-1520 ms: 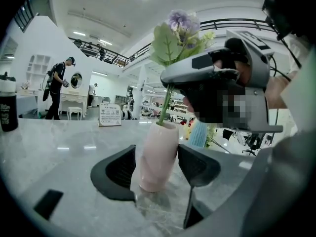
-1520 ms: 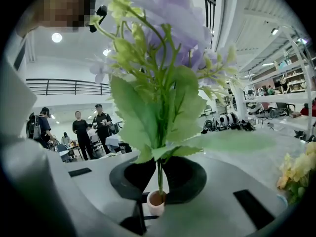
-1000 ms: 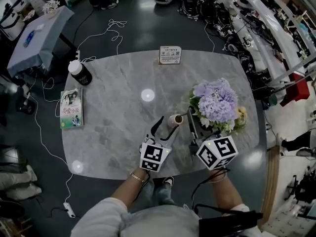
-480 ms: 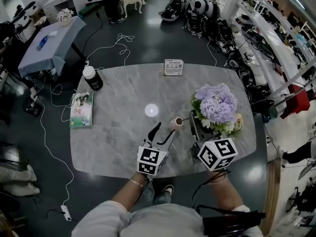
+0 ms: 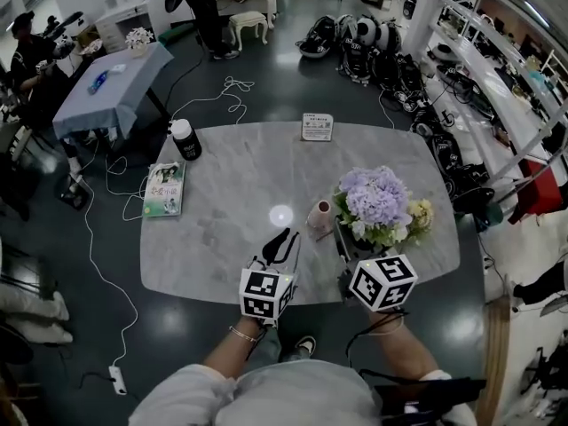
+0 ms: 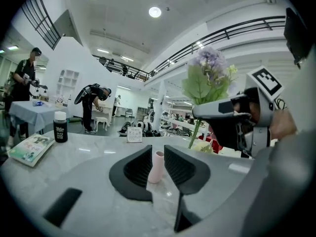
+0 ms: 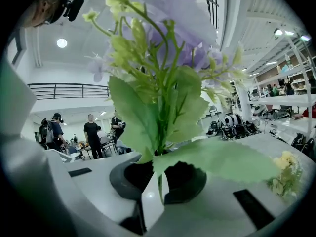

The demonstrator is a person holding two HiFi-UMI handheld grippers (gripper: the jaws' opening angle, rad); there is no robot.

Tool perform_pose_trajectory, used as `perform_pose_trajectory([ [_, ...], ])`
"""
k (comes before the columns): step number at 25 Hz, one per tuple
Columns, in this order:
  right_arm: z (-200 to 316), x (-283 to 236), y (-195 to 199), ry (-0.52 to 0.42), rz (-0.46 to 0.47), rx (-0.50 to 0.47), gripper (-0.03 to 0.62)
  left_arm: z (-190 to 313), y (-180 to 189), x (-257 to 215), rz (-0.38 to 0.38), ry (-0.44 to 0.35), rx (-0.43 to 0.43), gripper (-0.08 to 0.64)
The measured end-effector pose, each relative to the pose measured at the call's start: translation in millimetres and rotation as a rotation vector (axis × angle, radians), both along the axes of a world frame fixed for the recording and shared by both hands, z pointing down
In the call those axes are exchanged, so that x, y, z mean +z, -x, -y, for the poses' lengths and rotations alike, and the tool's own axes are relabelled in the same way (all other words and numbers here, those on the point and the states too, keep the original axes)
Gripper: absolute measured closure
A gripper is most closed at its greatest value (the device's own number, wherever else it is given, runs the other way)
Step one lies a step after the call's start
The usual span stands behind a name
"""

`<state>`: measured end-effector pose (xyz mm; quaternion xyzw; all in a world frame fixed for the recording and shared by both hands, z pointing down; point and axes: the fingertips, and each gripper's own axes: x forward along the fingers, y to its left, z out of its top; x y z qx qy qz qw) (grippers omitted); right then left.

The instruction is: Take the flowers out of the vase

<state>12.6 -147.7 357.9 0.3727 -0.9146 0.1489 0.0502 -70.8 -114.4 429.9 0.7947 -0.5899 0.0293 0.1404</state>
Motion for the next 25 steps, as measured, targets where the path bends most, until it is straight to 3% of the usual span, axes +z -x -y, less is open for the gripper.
perform_pose_trajectory([
  [7,-45,13,-13,0.043,-0.024,-0.054,0.555,-44,-7,-4,0.034,0.008,-0.079,0.551],
  [15,-62,17,-17,0.074,-0.010,-0.115,0.555,-70,-7,-6,0.041,0.034,-0.183,0.551],
  [19,-70,22,-4,0.093,-0.016,-0.156,0.555,-81,6,-15,0.076,0.014,-0.231,0.551],
  [25,-80,37,41,0.156,-0.055,-0.231,0.557,-79,43,-19,0.071,0.007,-0.293,0.551],
])
